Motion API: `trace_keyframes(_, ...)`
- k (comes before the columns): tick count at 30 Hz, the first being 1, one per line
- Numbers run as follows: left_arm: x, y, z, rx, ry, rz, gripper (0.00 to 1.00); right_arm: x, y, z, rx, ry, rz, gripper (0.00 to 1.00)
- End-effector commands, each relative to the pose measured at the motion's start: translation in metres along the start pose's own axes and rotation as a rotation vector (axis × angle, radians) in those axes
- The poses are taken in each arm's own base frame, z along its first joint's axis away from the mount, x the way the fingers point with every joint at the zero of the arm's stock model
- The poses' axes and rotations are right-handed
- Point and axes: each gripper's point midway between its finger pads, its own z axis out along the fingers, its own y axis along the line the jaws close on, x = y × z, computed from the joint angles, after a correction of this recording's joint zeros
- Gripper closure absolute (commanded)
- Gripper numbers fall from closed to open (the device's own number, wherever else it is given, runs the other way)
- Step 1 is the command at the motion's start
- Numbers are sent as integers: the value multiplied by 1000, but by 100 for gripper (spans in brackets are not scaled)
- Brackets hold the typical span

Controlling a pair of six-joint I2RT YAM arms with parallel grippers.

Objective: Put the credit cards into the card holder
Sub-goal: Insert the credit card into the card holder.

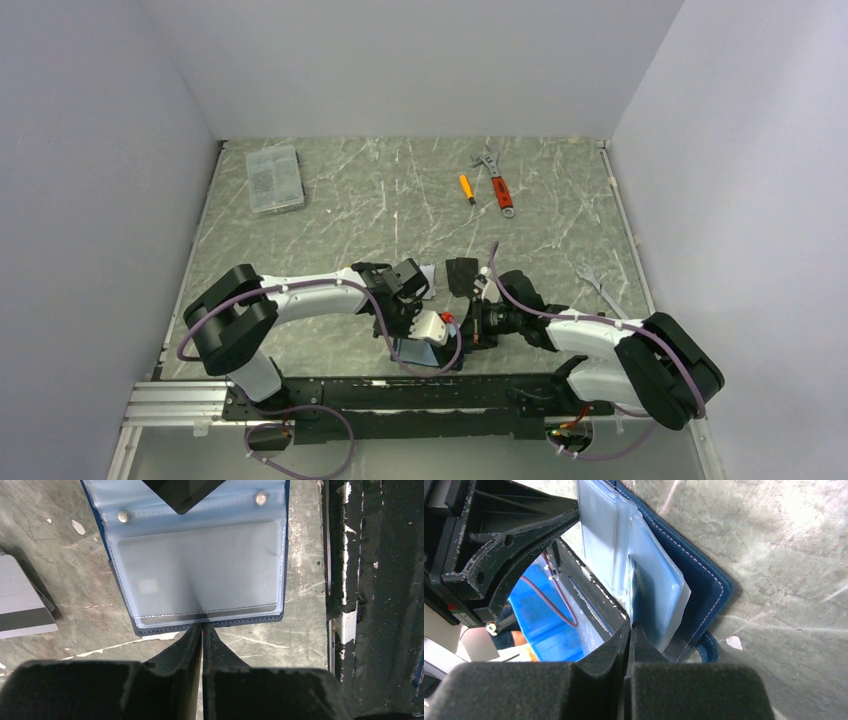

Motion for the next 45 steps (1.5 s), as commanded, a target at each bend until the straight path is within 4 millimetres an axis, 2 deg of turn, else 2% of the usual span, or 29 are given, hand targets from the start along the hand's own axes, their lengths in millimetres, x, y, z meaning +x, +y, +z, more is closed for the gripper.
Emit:
trace_keyframes(1, 9, 6, 2, -45, 37, -8, 89, -1, 2, 1, -33, -7, -23, 100)
trace_keyframes(5, 11, 7, 4, -51, 49, -17, 89, -1, 5, 1, -51, -12, -26, 100)
trace_keyframes(11, -1, 7, -14, -60, 6, -9, 81, -5, 9, 1, -51, -13, -37, 100)
trace_keyframes(14, -3, 10, -17, -79, -3, -1, 80, -6, 11, 0, -52, -20, -40, 100)
trace_keyframes(23, 13, 13, 0, -87, 57, -16, 82, -9, 21, -2, -93, -34, -50, 100)
trace_keyframes(29, 14, 10, 5, -67, 60, -27, 85, -10, 28, -2, -128, -35, -60, 100)
trace_keyframes(45, 19, 7, 10, -55, 75, -24, 92, -4, 14, 5, -100, 0, -29, 100)
